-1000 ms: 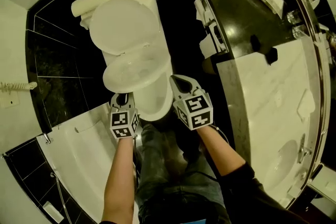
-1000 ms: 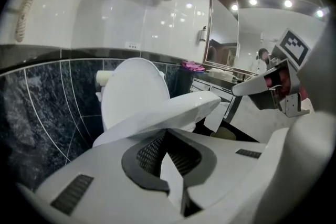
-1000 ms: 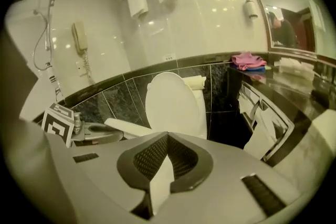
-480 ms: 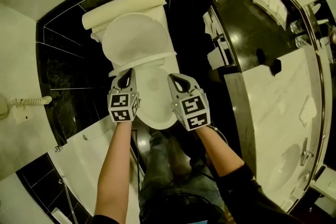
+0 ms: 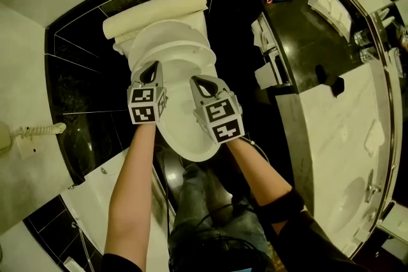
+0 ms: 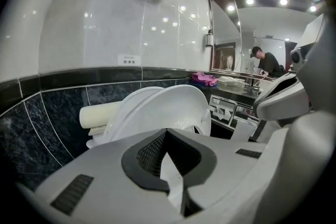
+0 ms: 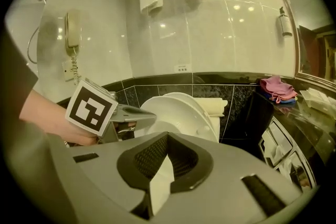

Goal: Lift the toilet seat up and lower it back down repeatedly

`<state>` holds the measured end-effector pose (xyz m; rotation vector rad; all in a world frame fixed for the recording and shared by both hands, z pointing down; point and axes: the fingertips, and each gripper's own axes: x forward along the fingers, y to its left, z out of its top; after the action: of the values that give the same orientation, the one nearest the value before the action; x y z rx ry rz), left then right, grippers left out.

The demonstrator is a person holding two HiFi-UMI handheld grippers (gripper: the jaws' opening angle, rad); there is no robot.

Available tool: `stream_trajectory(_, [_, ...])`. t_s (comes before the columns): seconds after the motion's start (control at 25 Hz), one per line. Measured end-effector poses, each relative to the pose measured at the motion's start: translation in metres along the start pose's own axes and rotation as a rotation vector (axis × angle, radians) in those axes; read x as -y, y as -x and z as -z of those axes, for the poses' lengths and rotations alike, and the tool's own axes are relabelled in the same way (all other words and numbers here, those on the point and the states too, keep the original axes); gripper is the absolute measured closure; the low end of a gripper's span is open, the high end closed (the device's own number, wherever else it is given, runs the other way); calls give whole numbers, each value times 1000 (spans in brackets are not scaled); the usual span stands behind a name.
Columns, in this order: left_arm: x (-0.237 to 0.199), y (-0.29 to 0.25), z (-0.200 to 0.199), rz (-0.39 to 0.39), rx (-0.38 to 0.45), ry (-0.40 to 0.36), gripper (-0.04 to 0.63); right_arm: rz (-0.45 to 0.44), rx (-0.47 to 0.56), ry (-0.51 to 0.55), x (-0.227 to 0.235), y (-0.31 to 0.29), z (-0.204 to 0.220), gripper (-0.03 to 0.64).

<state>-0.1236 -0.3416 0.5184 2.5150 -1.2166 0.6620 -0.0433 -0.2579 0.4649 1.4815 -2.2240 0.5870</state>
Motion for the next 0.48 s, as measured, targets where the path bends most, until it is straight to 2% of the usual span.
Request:
stream_trajectory(0.2, [-14,-13,-8,-3,-23,9,606,6,-5,9,1,-8,-6,600])
stream_trajectory(0.48, [-24,-14,-7,-22,-9,-8,607,12,-5,4,3,-12,-7,600])
